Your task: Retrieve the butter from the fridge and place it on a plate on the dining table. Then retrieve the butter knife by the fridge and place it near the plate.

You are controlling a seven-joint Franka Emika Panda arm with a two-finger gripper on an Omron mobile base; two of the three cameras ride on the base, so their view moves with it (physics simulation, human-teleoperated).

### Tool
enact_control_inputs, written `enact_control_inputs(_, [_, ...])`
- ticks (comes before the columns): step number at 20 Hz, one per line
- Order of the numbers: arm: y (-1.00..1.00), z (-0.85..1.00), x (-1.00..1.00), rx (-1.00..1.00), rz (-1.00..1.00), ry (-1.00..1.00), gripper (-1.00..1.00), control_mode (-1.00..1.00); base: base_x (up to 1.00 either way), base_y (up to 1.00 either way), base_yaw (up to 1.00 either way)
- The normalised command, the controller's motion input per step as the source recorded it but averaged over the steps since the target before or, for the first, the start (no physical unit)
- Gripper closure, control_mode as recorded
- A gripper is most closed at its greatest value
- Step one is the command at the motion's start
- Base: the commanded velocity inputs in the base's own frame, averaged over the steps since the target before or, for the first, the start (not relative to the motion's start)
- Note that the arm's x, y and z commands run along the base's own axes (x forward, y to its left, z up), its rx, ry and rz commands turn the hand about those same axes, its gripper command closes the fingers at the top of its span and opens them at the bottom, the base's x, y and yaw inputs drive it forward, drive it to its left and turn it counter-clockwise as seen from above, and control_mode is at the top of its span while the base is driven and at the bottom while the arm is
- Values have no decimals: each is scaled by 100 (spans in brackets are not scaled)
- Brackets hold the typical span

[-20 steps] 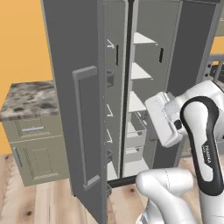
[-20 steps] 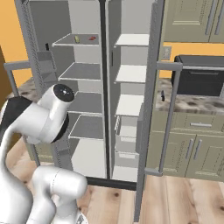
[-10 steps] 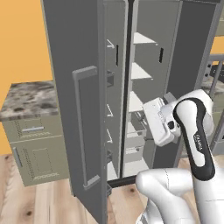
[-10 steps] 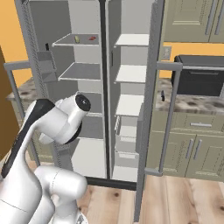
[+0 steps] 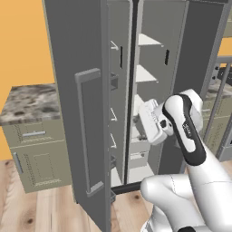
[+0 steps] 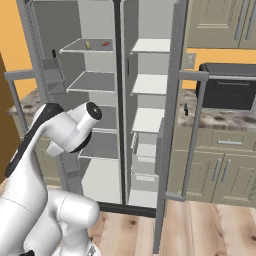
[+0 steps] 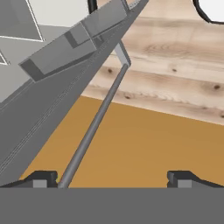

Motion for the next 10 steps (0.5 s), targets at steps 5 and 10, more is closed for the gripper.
enact_control_inputs(5, [18, -27, 56, 1, 1, 0, -100, -100, 0, 0, 0])
enact_control_inputs(10, [7, -20, 55, 1, 8, 0, -100, -100, 0, 0, 0])
